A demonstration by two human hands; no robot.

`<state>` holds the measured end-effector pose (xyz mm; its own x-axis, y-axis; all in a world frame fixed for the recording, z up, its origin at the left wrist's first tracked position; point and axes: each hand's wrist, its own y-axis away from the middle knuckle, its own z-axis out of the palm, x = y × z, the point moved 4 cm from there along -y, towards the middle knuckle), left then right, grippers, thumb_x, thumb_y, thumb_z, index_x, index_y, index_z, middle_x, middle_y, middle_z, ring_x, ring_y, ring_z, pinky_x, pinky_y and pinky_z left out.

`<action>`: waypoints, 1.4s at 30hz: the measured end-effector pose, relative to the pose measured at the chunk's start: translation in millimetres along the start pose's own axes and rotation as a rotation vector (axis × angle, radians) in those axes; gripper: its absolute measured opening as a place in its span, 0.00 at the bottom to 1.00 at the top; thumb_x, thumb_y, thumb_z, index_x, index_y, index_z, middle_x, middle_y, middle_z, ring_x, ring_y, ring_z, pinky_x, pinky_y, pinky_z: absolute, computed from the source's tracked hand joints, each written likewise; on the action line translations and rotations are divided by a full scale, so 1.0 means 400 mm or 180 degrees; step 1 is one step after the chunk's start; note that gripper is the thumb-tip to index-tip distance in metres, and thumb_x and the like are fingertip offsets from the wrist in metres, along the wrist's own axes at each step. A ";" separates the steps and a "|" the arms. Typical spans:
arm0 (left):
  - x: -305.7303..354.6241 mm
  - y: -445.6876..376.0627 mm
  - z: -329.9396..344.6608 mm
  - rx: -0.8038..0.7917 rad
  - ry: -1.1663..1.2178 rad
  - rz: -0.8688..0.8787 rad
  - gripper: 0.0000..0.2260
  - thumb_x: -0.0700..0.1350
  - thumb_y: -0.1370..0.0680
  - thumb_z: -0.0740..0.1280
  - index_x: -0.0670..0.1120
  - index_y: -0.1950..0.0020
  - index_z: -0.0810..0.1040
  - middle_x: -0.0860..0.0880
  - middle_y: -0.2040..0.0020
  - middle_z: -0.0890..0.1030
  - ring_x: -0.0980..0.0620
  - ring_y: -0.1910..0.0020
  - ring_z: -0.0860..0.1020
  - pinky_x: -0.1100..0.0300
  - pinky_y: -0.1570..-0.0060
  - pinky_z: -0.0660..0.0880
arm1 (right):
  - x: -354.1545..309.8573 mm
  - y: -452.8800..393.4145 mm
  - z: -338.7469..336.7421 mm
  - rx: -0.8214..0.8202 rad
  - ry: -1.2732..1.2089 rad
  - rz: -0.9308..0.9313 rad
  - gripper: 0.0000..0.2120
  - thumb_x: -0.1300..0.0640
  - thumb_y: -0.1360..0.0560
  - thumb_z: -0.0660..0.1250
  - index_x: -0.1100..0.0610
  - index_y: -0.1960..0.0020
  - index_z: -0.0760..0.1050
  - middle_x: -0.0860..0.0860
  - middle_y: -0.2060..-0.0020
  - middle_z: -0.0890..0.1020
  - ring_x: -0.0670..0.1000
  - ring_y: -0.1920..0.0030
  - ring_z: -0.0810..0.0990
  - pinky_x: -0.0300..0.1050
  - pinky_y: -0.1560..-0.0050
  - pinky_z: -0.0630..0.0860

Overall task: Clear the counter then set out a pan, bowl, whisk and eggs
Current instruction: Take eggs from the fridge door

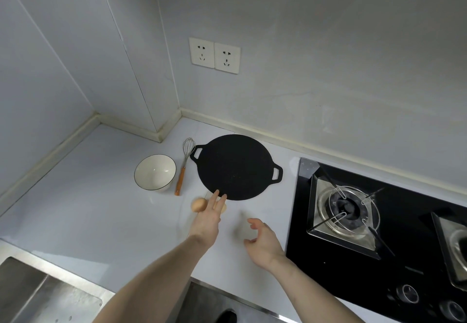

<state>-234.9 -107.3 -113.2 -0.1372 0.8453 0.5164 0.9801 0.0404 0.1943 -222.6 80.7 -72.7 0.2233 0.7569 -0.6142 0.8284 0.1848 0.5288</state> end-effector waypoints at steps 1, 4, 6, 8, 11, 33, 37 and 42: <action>0.002 -0.001 -0.003 0.0013 -0.0014 0.0015 0.35 0.32 0.21 0.60 0.54 0.18 0.54 0.59 0.20 0.47 0.38 0.24 0.65 0.45 0.31 0.71 | 0.001 0.001 -0.001 0.0000 0.0002 0.0003 0.27 0.59 0.20 0.65 0.45 0.24 0.63 0.46 0.29 0.70 0.51 0.35 0.77 0.48 0.34 0.77; 0.017 0.000 -0.009 -0.0011 -0.0183 -0.0020 0.33 0.34 0.19 0.60 0.52 0.18 0.52 0.56 0.18 0.46 0.43 0.23 0.64 0.54 0.34 0.75 | 0.006 0.002 -0.005 0.0005 0.0014 -0.0005 0.27 0.59 0.20 0.65 0.45 0.24 0.64 0.46 0.29 0.71 0.51 0.36 0.78 0.47 0.35 0.78; 0.028 0.003 -0.015 -0.0050 -0.0510 -0.0063 0.32 0.37 0.17 0.61 0.51 0.17 0.49 0.53 0.17 0.44 0.50 0.22 0.63 0.62 0.40 0.78 | 0.009 0.004 -0.008 0.0017 0.0026 -0.0008 0.27 0.59 0.20 0.65 0.46 0.24 0.64 0.46 0.30 0.71 0.51 0.36 0.78 0.47 0.35 0.78; 0.029 0.001 -0.017 -0.0061 -0.0520 -0.0144 0.33 0.38 0.17 0.61 0.51 0.17 0.48 0.52 0.17 0.44 0.52 0.22 0.64 0.64 0.44 0.79 | 0.013 0.005 -0.010 0.0023 0.0032 0.0000 0.27 0.59 0.20 0.65 0.46 0.24 0.64 0.47 0.30 0.71 0.51 0.36 0.78 0.46 0.35 0.78; 0.028 0.002 -0.018 -0.0090 -0.0540 -0.0178 0.34 0.39 0.17 0.62 0.52 0.17 0.47 0.51 0.17 0.45 0.52 0.23 0.64 0.65 0.44 0.79 | 0.018 0.008 -0.012 0.0016 0.0023 -0.0001 0.27 0.59 0.20 0.64 0.46 0.24 0.64 0.47 0.30 0.71 0.51 0.37 0.78 0.46 0.35 0.78; 0.150 0.308 0.001 -0.0777 -0.0262 0.0174 0.17 0.51 0.25 0.67 0.59 0.37 0.72 0.61 0.36 0.69 0.57 0.40 0.75 0.59 0.42 0.74 | 0.064 0.215 -0.094 0.0100 -0.0127 -0.0135 0.28 0.58 0.22 0.65 0.43 0.25 0.64 0.43 0.31 0.70 0.44 0.45 0.78 0.40 0.38 0.76; 0.276 0.278 -0.023 -0.0816 -0.0426 0.0698 0.17 0.50 0.24 0.67 0.57 0.35 0.72 0.59 0.35 0.69 0.55 0.38 0.73 0.59 0.40 0.74 | 0.109 0.308 -0.168 0.0334 -0.0208 -0.0178 0.29 0.56 0.22 0.68 0.46 0.23 0.64 0.44 0.29 0.70 0.48 0.37 0.76 0.39 0.36 0.74; 0.482 0.263 -0.021 -0.0742 -0.0431 0.1398 0.18 0.50 0.24 0.67 0.55 0.34 0.73 0.61 0.36 0.69 0.56 0.37 0.73 0.60 0.40 0.73 | 0.198 0.454 -0.302 0.0870 -0.0391 -0.0146 0.29 0.54 0.23 0.70 0.45 0.24 0.66 0.43 0.31 0.71 0.47 0.34 0.75 0.37 0.38 0.74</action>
<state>-159.6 55.5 14.0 0.3153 0.8178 0.4814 0.8810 -0.4408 0.1719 -116.4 249.8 45.4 0.2291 0.6669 -0.7090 0.9429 0.0289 0.3318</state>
